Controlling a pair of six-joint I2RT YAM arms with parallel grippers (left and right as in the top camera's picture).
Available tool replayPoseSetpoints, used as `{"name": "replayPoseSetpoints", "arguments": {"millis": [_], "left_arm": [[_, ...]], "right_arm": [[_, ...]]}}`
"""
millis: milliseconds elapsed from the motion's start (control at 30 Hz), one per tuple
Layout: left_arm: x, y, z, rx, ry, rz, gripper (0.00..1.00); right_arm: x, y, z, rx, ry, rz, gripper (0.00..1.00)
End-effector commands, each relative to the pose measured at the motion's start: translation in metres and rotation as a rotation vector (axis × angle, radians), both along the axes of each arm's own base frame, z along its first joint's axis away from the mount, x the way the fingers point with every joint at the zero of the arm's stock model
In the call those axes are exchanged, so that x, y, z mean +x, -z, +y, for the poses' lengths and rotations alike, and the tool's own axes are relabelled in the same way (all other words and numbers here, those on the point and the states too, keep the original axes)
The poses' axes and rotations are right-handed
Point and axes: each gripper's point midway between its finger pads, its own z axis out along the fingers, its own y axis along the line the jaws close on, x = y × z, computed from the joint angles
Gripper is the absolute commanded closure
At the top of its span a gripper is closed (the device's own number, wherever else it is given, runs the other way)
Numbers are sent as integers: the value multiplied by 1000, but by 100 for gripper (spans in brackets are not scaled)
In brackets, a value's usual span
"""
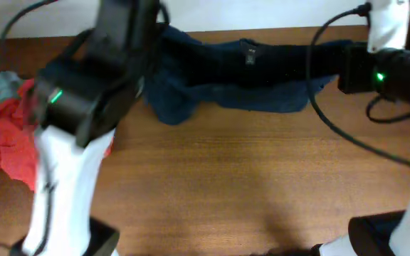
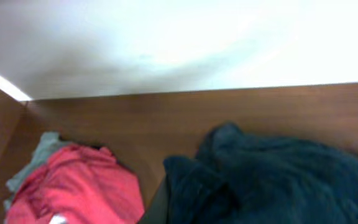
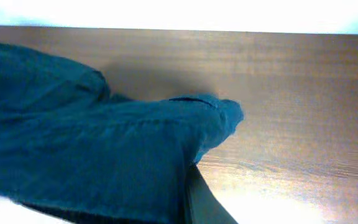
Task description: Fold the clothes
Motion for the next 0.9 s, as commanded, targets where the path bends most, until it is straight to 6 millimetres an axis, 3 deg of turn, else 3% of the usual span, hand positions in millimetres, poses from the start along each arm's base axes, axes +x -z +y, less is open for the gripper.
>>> {"name": "replayPoseSetpoints", "arguments": {"millis": [0,100,233,333,400,533,600,700,767,867], "left_arm": [[-47,-30,11,-54,25,-57,99],[-73,-29,21,-73,17,-30,99],[-87,-24,23,-113,24,8,99],[-89,-20,10,-153,82,37,99],[-88,-17,9,-148,82,47,99],[-80,1,11,-113,29,97,99],[-70,17,12,-80,-17,132,99],[-43,50,-2,-38,-34,196,99],[-32,62,-8,-30,-37,208,99],[3,95,-21,-21,-54,224,99]], "right_arm": [[-28,-25,3,85,14,-71,96],[-50,-38,5,122,10,-113,96],[-72,-36,3,130,22,-110,96],[-83,-12,2,134,37,-29,96],[-83,14,-1,120,56,61,96],[-69,63,-3,91,84,237,96],[-59,75,-4,75,96,285,96],[-33,98,-9,35,123,359,96],[-20,107,-10,22,132,380,96],[9,124,-9,7,132,400,96]]}}
